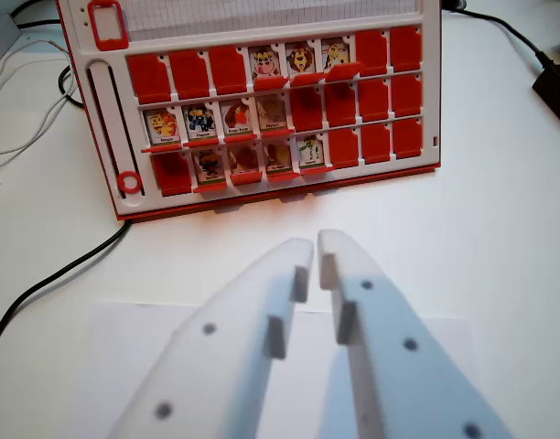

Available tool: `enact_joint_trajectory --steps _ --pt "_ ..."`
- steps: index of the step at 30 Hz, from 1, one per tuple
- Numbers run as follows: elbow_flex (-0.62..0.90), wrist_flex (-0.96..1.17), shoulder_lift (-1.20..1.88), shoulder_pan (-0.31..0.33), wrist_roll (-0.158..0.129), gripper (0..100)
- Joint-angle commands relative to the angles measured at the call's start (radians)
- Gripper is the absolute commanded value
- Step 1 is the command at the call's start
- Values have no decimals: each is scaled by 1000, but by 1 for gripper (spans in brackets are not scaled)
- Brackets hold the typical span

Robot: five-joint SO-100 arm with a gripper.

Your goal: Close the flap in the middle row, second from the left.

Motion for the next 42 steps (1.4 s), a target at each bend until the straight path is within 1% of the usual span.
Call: enact_joint_trajectory --steps 1,3,5,9,13,16,17,19,21,23,25,27,30,35,37,42 --pt "-29 -3 2 -3 -2 1" --pt "-28 -28 2 -3 -6 1" --pt "-23 -61 2 -3 2 1" --pt "-32 -75 2 -12 -3 1" --pt "-26 -92 -9 -26 -21 1" --pt "-57 -107 -91 -38 -18 2" --pt "-80 -107 -137 -48 -12 2" --pt "-94 -140 -225 -46 -2 2" --pt "-67 -190 -291 -46 -9 2" --pt "-26 -247 -334 -52 -28 2" --pt "6 -290 -374 -61 -31 2" --pt "71 -354 -376 -81 -38 2" --pt "147 -430 -376 -129 -29 2" --pt "213 -509 -437 -187 2 2" --pt "230 -563 -482 -201 9 2" --pt "256 -716 -634 -210 14 2"
